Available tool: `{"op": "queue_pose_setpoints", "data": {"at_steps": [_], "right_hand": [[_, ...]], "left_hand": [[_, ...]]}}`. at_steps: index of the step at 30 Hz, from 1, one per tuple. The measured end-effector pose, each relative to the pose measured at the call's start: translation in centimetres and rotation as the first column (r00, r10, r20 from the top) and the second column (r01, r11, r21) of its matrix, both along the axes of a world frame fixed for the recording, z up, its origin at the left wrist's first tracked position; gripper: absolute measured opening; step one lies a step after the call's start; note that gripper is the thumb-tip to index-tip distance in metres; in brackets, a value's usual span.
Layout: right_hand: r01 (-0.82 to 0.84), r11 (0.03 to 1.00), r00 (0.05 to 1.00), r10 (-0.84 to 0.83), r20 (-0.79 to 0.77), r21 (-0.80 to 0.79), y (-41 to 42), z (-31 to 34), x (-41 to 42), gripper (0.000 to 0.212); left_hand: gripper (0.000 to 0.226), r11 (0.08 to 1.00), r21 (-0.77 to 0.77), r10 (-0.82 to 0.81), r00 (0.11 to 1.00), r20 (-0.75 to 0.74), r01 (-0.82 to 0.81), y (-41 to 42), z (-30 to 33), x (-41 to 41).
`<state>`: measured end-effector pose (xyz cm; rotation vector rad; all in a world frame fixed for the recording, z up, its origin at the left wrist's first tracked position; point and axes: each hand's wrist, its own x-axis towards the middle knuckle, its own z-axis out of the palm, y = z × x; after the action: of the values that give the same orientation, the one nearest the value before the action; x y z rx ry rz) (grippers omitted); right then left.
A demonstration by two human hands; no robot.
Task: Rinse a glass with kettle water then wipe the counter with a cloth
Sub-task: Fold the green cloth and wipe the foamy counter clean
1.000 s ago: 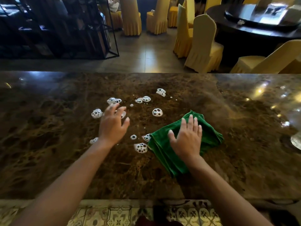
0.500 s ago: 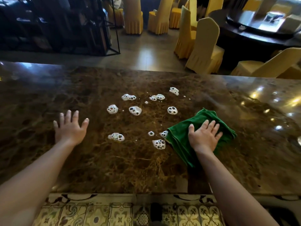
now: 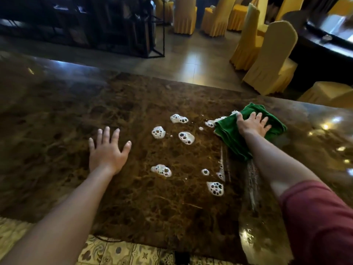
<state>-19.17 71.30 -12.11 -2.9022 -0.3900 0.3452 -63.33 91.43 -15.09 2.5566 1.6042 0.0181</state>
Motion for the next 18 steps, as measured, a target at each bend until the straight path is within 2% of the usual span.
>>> {"op": "queue_pose_setpoints", "data": {"at_steps": [2, 4, 7, 11, 16, 18], "right_hand": [[-0.085, 0.996, 0.996, 0.085, -0.037, 0.000, 2.5, 0.2, -0.6, 0.089], [-0.235, 0.971, 0.971, 0.237, -0.023, 0.042, 5.7, 0.5, -3.4, 0.085], [-0.472, 0.880, 0.881, 0.472, -0.003, 0.045, 8.4, 0.0, -9.3, 0.082], [-0.630, 0.771, 0.773, 0.634, -0.020, 0.095, 10.2, 0.0, -17.4, 0.077], [-0.775, 0.621, 0.619, 0.784, -0.059, 0.120, 4.9, 0.0, -26.1, 0.066], [-0.803, 0.589, 0.589, 0.808, -0.026, 0.090, 1.7, -0.3, -26.9, 0.066]], "left_hand": [[0.076, 0.999, -0.042, -0.001, 1.000, 0.014, 0.002, -0.8, -0.2, 0.3], [0.076, 1.000, 0.003, 0.003, 0.999, 0.046, -0.003, -0.4, 0.2, -0.3], [0.077, 1.000, -0.012, 0.012, 0.999, 0.047, -0.011, -0.7, -0.1, -0.4], [0.075, 1.000, -0.014, 0.024, 0.997, 0.074, -0.023, -0.5, 0.3, -0.2], [0.058, 0.996, 0.086, 0.021, 0.998, 0.061, -0.026, -2.2, 0.9, -0.6], [0.062, 0.999, 0.000, 0.043, 0.996, 0.084, -0.043, -2.1, 1.1, -0.5]]}}
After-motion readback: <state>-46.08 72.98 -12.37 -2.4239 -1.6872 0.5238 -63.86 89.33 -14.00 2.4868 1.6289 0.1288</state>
